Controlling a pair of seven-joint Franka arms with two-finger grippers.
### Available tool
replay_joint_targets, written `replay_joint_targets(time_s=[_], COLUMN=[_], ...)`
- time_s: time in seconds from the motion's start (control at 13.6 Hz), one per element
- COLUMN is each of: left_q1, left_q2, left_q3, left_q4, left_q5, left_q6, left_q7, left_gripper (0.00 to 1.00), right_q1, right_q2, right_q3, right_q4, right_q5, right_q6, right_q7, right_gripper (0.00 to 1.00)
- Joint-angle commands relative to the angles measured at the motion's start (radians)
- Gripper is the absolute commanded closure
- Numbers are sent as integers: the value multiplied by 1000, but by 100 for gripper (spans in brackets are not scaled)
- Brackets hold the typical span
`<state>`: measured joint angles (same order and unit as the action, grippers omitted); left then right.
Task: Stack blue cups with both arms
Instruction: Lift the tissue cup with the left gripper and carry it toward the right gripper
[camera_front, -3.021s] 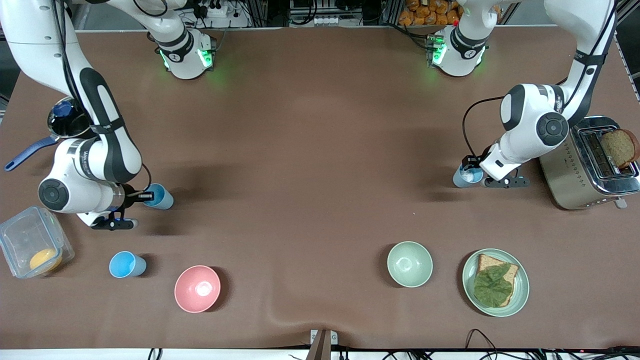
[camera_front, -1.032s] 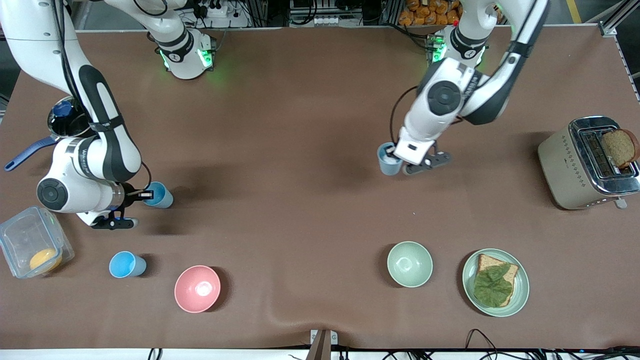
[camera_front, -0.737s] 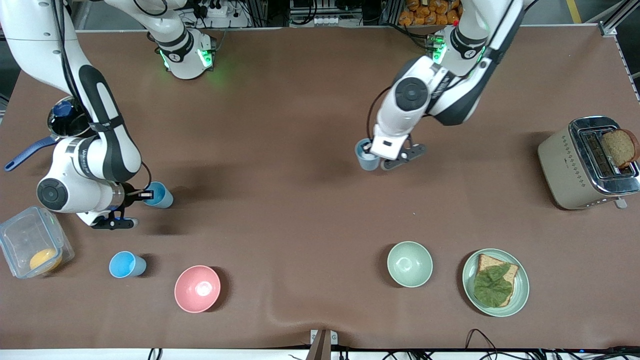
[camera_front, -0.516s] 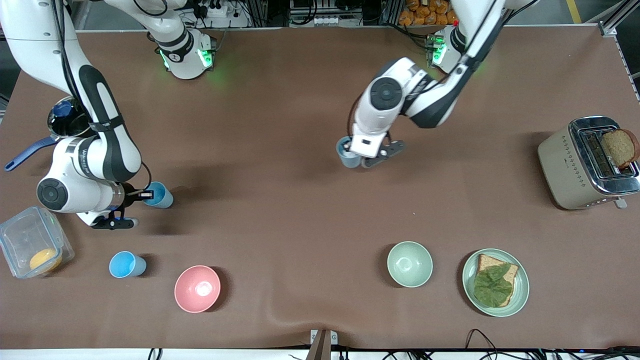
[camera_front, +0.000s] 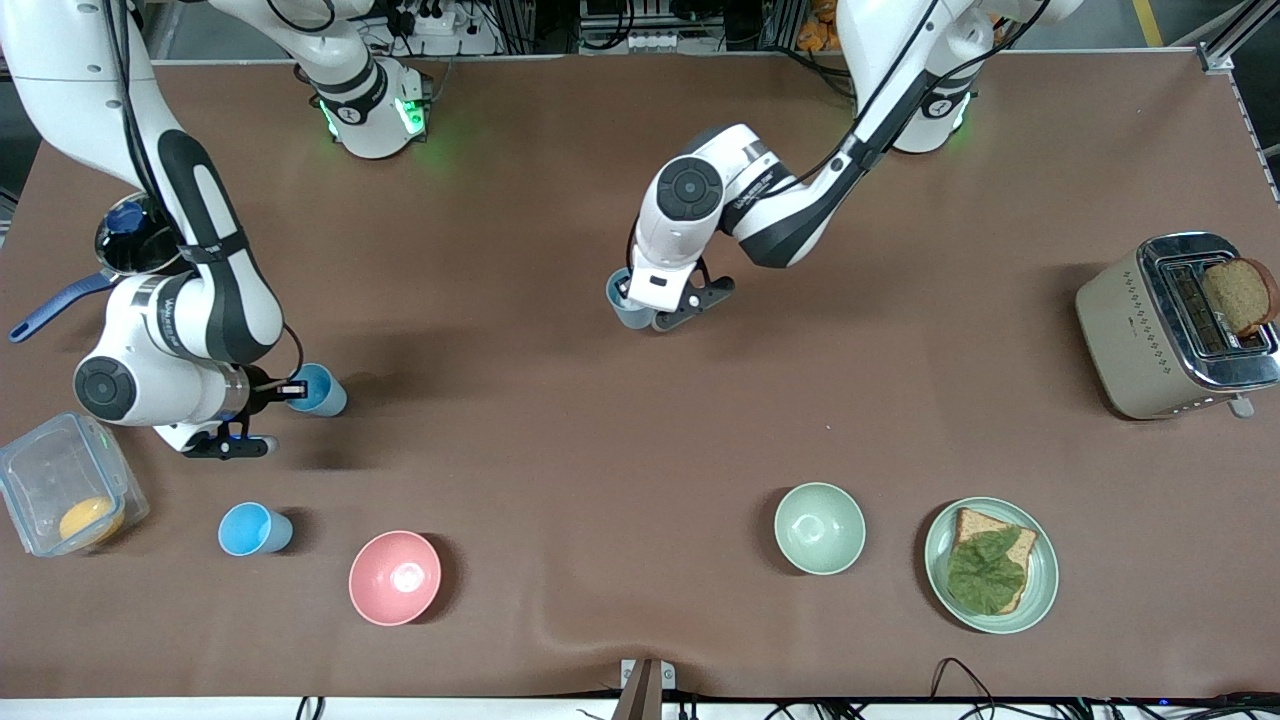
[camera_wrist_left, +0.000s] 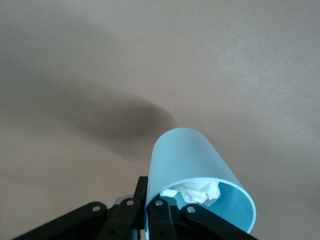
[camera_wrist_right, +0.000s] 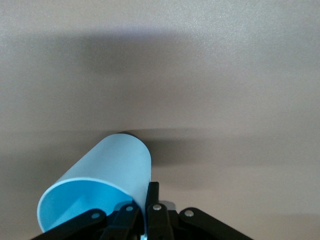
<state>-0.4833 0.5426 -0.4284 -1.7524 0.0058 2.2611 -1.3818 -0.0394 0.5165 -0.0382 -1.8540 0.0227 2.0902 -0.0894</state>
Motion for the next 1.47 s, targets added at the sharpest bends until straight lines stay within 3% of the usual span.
replay_joint_targets(time_s=[0.0, 0.22, 0.59, 1.03, 1.4], left_q1=[-50, -112, -164, -169, -167], left_q2=[17, 66, 197, 280, 309], left_q3=[8, 10, 16, 16, 17], left_q4=[48, 89, 155, 274, 291], left_q5=[11, 32, 167, 158, 157], left_q6=[-21, -21, -11, -5, 61], left_q7=[-19, -54, -169, -172, -174], left_gripper=[100, 100, 100, 100, 100], right_q1=[1, 1, 1, 1, 1], right_q2=[-27, -27, -27, -27, -27], right_q3=[1, 3, 3, 3, 3], right_q4=[-14, -14, -14, -14, -14], right_q5=[5, 5, 5, 5, 5], right_q6=[-12, -12, -12, -12, -12], right_q7=[-4, -3, -4, -4, -4], right_gripper=[100, 100, 100, 100, 100])
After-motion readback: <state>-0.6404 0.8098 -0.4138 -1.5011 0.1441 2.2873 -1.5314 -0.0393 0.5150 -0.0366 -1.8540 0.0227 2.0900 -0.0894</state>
